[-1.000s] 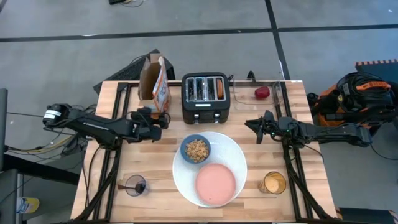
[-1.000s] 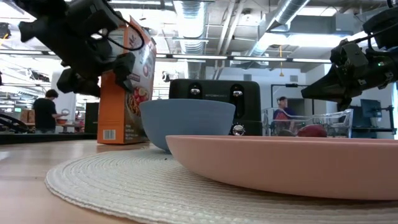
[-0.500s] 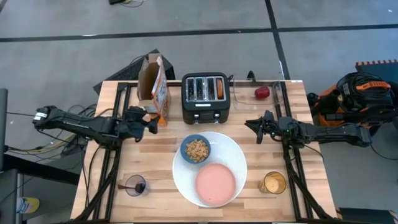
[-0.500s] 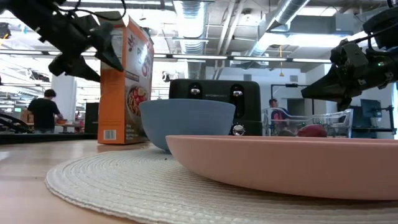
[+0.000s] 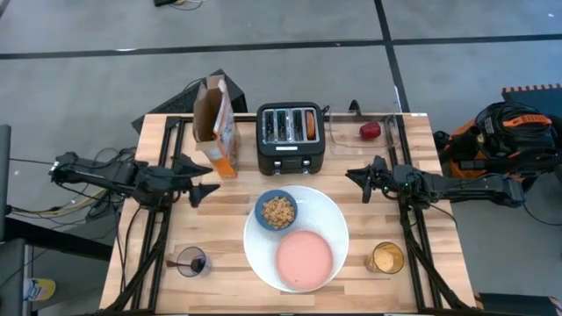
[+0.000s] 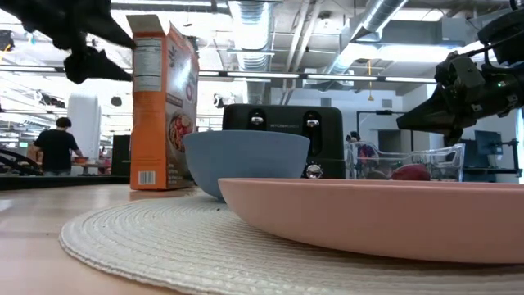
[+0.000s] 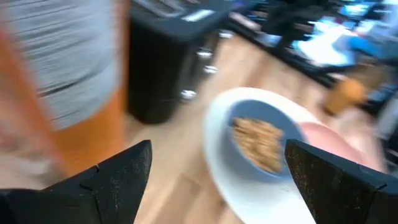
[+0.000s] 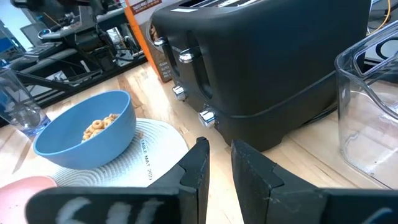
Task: Arrange a breakfast setting
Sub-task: Put the black spoon on the table mat
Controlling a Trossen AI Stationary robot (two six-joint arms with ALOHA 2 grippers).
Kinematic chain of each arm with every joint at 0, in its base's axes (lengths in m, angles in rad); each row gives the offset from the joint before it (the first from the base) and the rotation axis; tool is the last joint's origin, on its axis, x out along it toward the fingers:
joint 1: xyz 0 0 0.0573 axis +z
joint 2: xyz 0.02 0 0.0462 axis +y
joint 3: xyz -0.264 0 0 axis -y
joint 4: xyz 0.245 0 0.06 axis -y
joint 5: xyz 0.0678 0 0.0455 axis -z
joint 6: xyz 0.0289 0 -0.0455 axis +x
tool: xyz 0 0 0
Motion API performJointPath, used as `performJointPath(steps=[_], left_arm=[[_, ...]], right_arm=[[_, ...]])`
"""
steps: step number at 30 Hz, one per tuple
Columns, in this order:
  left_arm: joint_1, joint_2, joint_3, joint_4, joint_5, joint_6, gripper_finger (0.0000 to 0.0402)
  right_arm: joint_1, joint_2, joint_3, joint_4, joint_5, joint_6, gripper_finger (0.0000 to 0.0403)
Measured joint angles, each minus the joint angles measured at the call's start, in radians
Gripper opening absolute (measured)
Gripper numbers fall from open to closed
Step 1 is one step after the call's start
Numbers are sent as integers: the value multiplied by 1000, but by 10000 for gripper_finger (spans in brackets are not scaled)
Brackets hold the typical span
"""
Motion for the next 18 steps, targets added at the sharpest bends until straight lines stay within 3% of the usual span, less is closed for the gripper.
performJointPath(steps=[9,18], left_arm=[[-34,-126,0,0,318,84,353],[-66,-137,0,71,642,85,353]], right_arm=[[0,0,0,0,0,0,91],[0,0,0,0,0,0,91]])
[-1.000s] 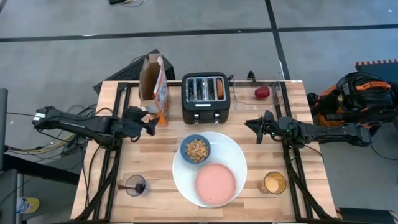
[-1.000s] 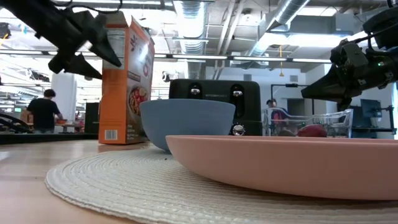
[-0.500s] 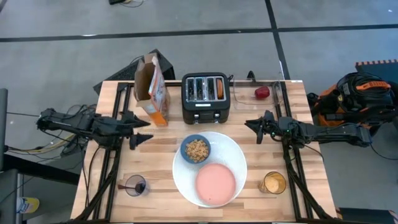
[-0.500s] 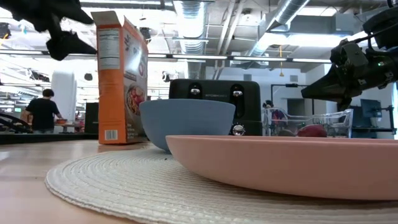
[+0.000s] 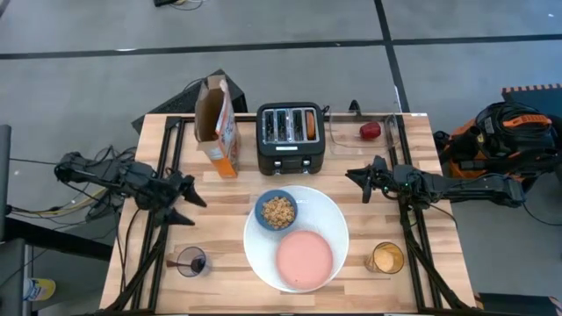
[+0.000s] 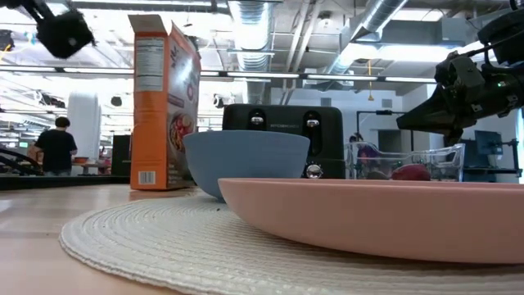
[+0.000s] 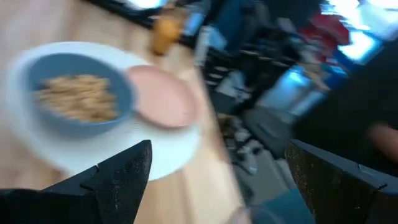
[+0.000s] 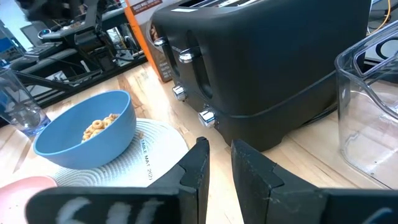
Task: Arrange a breakfast setting
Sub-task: Put the black spoon on the table mat
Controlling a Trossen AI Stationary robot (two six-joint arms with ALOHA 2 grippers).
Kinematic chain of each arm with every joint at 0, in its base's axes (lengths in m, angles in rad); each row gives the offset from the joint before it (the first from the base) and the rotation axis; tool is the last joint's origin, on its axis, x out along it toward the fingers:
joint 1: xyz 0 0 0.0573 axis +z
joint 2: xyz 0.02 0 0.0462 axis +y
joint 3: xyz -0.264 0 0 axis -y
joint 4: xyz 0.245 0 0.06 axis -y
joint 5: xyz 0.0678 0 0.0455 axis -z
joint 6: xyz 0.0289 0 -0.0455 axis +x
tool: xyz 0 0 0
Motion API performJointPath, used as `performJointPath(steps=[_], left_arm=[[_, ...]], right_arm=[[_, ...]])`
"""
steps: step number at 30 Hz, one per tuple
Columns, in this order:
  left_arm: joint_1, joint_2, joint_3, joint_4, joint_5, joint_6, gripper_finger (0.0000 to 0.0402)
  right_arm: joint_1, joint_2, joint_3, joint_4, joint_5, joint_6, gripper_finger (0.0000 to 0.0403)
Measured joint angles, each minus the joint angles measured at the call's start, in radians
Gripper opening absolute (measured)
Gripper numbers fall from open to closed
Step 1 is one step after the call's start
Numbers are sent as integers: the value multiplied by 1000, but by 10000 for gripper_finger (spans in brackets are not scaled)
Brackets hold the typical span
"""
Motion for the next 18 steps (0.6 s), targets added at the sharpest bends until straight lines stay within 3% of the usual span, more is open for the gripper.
performJointPath(steps=[8,18], left_arm=[[-71,2,0,137,250,-2,353],[-169,39,0,174,223,-4,353]], right_arm=[[0,0,0,0,0,0,91],[0,0,0,1,0,0,91]])
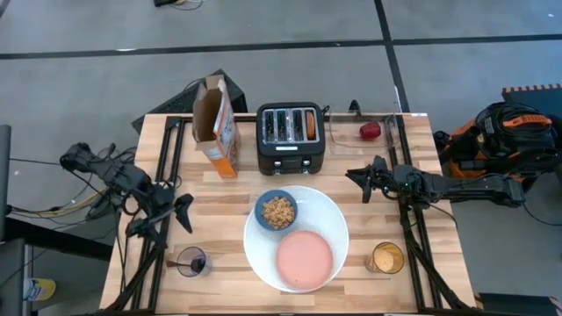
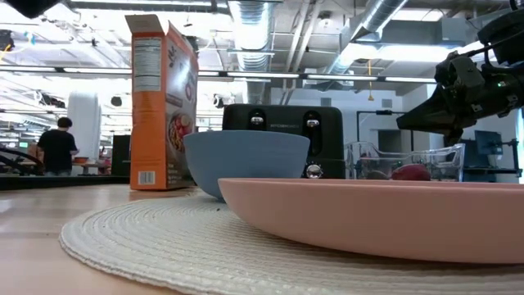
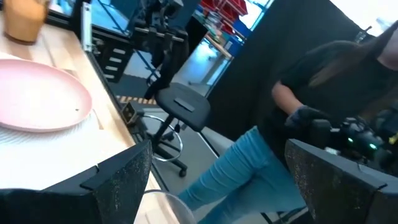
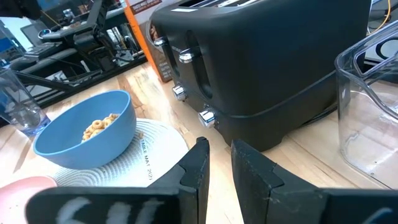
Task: Arrange a breakfast setting
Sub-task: Put the black spoon on the table mat
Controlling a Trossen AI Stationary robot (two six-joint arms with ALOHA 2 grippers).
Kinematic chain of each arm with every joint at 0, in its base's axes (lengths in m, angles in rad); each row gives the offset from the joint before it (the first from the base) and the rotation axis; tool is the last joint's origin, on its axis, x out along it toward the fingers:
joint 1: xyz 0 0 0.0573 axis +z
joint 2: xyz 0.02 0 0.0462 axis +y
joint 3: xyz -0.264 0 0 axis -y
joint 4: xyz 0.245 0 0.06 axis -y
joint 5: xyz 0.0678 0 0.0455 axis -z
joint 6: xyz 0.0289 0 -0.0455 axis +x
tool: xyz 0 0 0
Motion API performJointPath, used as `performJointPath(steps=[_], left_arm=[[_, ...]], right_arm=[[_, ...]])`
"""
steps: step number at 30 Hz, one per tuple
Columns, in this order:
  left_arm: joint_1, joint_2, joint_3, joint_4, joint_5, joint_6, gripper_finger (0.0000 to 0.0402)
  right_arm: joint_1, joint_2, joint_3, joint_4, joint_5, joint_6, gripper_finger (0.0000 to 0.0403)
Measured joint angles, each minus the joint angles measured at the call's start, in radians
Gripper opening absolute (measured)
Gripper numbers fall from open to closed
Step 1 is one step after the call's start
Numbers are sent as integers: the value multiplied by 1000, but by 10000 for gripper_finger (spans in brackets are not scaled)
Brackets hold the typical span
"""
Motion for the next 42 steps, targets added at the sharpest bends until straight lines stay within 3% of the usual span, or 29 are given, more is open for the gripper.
performJointPath(steps=[6,10,20,25,33,38,42], left_arm=[[-71,114,0,84,8,47,353],[-121,154,-1,74,-42,136,353],[-236,184,-1,73,-126,315,353],[-284,183,-1,83,-160,284,353],[-316,183,-1,152,-239,108,353],[-370,184,-1,126,-244,177,353],[-450,204,-1,112,-311,265,353]], right_arm=[[0,0,0,1,0,0,91],[0,0,0,2,0,0,91],[0,0,0,7,0,0,91],[0,0,0,7,0,0,91],[0,0,0,7,0,0,91],[0,0,0,7,0,0,91],[0,0,0,7,0,0,91]])
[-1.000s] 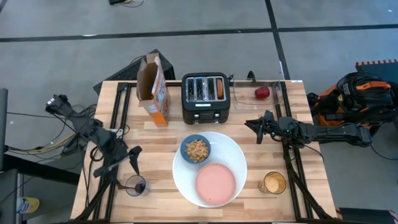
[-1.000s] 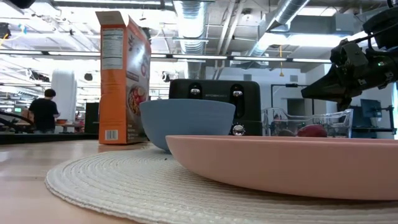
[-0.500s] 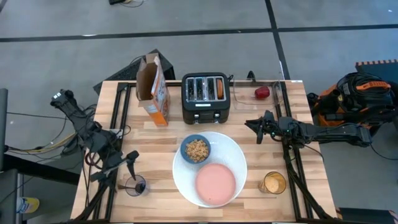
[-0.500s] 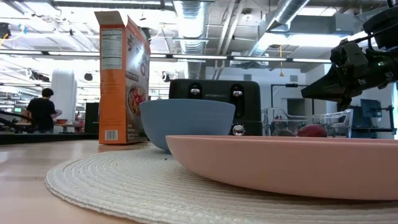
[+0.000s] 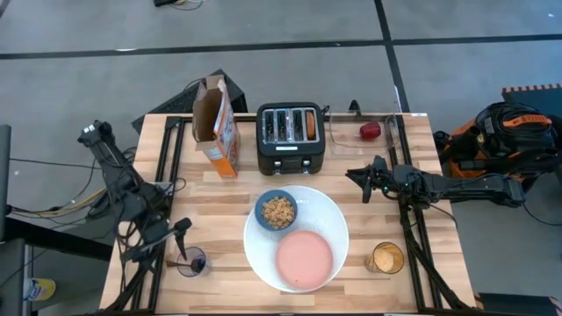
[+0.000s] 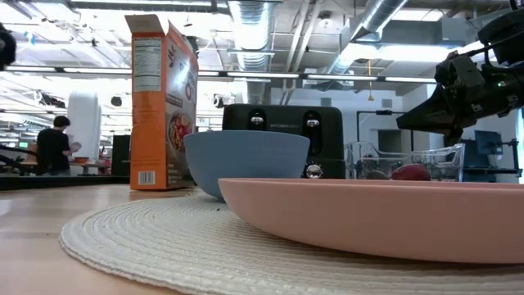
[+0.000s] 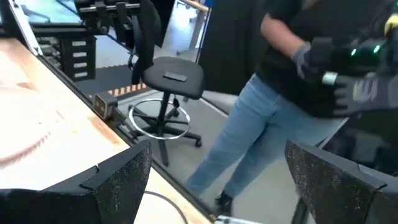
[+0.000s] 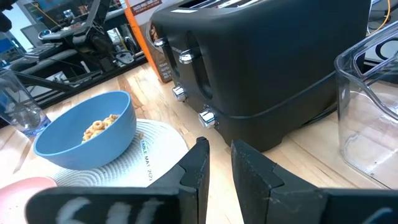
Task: Arrange a breakfast setting
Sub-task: Put the black spoon on the table mat
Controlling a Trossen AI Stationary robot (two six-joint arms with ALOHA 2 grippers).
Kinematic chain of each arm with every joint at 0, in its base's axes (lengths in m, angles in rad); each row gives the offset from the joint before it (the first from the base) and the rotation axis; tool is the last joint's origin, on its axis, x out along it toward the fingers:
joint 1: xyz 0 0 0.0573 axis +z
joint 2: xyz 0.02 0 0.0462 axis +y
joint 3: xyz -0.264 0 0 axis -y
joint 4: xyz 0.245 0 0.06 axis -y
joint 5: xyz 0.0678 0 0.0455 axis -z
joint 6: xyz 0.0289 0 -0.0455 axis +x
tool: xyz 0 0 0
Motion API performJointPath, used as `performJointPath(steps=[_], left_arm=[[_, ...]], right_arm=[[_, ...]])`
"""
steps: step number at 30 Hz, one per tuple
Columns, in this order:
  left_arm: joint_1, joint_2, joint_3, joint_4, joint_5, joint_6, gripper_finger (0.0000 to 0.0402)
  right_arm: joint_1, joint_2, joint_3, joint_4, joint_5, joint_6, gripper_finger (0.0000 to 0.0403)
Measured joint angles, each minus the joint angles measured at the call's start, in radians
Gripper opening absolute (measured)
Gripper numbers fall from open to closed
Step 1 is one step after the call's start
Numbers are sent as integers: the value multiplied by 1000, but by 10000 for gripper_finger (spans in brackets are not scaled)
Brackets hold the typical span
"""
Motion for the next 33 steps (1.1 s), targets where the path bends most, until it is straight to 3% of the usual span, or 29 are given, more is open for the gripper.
performJointPath(steps=[9,21,33], left_arm=[[-147,100,0,-22,-232,155,353],[-303,178,0,-28,-466,143,353],[-366,287,0,-14,-640,136,329]], right_arm=[[0,0,0,0,0,0,91],[0,0,0,0,0,0,91],[0,0,0,0,0,0,91]])
